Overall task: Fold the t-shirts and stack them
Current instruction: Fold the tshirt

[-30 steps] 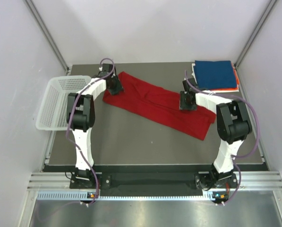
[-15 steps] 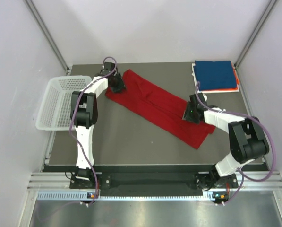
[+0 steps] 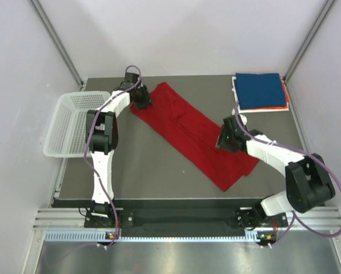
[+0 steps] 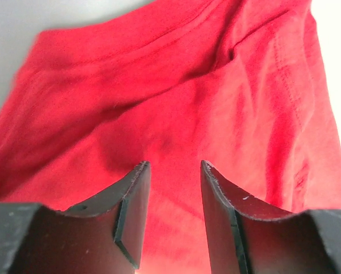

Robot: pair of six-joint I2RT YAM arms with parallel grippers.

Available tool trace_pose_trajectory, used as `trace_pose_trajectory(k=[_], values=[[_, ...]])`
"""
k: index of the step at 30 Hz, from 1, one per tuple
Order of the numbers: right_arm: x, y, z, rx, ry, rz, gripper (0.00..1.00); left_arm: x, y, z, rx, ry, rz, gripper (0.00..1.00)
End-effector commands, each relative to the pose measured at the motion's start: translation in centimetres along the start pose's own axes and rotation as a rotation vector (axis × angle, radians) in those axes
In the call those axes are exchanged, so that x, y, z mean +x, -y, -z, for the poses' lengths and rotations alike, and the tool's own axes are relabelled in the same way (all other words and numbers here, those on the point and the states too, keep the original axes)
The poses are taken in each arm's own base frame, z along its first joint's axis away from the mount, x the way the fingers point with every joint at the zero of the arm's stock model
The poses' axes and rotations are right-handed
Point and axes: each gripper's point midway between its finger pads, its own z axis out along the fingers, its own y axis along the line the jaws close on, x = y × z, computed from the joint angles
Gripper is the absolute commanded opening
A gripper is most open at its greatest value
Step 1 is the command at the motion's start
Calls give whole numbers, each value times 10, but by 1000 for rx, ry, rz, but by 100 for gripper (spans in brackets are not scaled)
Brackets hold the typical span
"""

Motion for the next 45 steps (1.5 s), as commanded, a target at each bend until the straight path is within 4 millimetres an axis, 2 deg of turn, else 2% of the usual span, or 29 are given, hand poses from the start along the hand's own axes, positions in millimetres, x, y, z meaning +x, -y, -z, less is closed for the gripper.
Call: trace_pose_trajectory(k=[1,2,3,5,10,13,15,17,18,20,21,22,23,24,25,26,28,29,30,31,33,34,36,37,38,40,41,43,45], values=[[-40,-11,5,32,51,199,48,-35,17,60,-51,122,-19,46],[-41,-9,3,53,40,236,48,-32,13,63,-70,123,-9,45],[-41,-5,-5,83,10,304,48,-19,3,62,-104,101,20,45],[-41,0,-13,118,-12,349,48,-15,-5,68,-140,118,36,45],[-37,9,-31,151,-45,399,48,27,-29,47,-184,16,85,45],[-30,14,-37,159,-64,410,48,40,-41,41,-225,-27,91,45],[-19,20,-40,166,-84,392,48,36,-44,39,-249,-19,84,45],[-13,18,-38,151,-73,310,47,38,-46,29,-246,-28,89,45],[2,23,-38,143,-97,281,47,36,-39,25,-209,-33,94,44],[8,14,-33,100,-62,182,47,38,-36,9,-182,-44,93,43],[25,18,-31,102,-84,171,47,35,-29,5,-169,-33,75,43],[29,16,-30,98,-78,151,47,34,-29,-3,-174,-18,56,43],[32,11,-27,85,-63,94,47,30,-25,-6,-155,-5,24,43],[44,8,-25,77,-67,95,47,21,-15,-11,-117,31,4,43],[48,4,-23,68,-65,78,47,24,-13,-19,-97,17,1,44],[57,-5,-19,45,-61,48,47,11,-4,-20,-67,43,-14,45],[65,-15,-14,27,-56,21,47,11,-4,-31,-54,25,-26,45],[68,-20,-11,19,-54,10,47,9,0,-32,-44,19,-35,45],[71,-29,-5,0,-44,-8,46,-7,6,-28,-34,46,-56,45],[73,-29,-1,9,-43,-5,46,-5,3,-26,-48,25,-55,45],[63,-37,9,-2,-3,3,46,-18,6,-14,-40,49,-65,45],[59,-34,13,11,4,20,47,-28,14,0,-32,76,-74,46],[32,-46,21,-17,61,80,48,-35,15,13,-48,103,-93,47],[22,-53,23,-36,72,105,49,-42,21,27,-45,123,-98,48],[2,-69,27,-75,94,182,50,-40,20,32,-52,118,-95,48],[-19,-92,27,-170,84,260,54,-41,23,47,-61,130,-86,49],[-38,-113,23,-242,84,346,55,-31,15,45,-78,109,-65,49],[-58,-128,15,-266,91,395,55,-24,11,49,-93,103,-39,49],[-84,-143,-1,-287,106,443,54,-7,-1,43,-113,66,13,49]])
